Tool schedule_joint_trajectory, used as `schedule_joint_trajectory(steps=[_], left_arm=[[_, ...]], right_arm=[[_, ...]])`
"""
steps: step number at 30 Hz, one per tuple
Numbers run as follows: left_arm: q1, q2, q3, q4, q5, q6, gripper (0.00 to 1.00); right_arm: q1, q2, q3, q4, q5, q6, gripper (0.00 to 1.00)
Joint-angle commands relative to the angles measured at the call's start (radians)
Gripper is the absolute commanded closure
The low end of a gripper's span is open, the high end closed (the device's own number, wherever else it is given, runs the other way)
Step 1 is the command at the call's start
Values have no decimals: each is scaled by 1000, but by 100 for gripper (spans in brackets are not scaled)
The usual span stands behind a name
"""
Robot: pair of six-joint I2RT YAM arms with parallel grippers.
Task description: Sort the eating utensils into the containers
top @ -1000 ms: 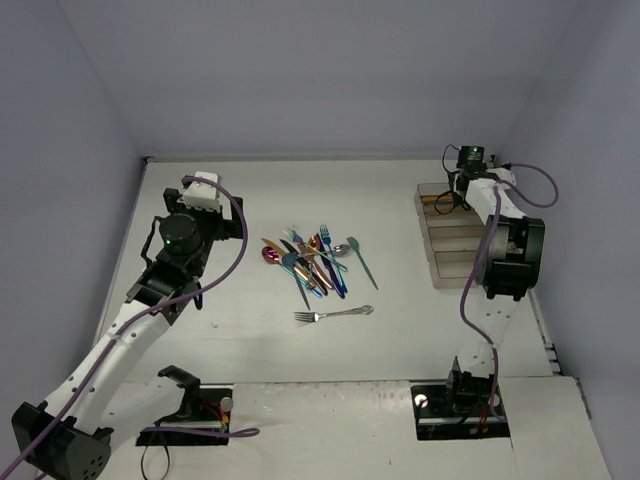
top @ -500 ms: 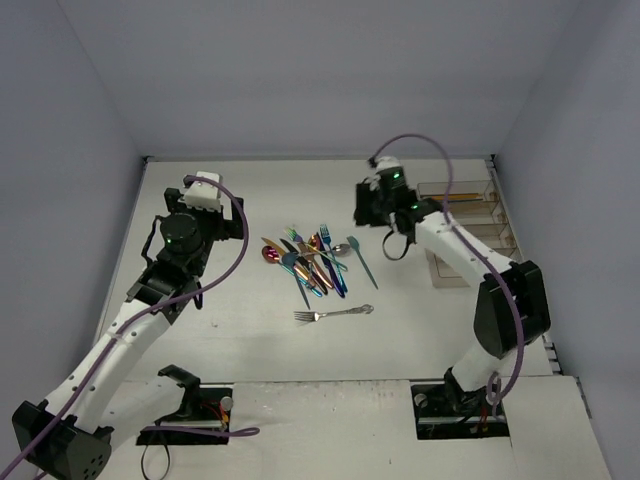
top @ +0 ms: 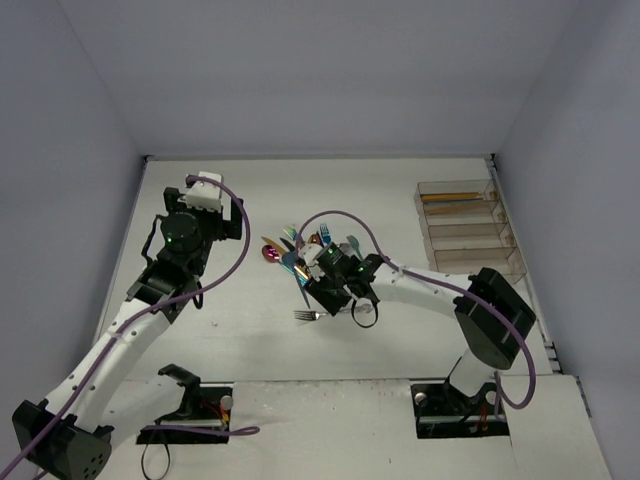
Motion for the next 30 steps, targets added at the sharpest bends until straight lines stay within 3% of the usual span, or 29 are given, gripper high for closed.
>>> schedule_joint_trajectory(steps=[1,9,15,20,24,30], left_arm=[[-6,-13,44,50,-10,21,10],[-6,-21,44,47,-12,21,10],[-6,-25,44,50,-11,23,10],[-6,-26,44,50,-11,23,10],[-6,-27,45,49,-10,22,10],[-6,-32,44,49,-14,23,10]], right_arm=[[40,62,37,-13,32,-52,50],[60,145,60,-26,-6,-61,50],[68,160,71,-50,-71,-61,57],[90,218,116,-122,-141,-59,72],[110,255,144,-150,-160,-52,97],[113,220,211,-148,-191,-19,100]])
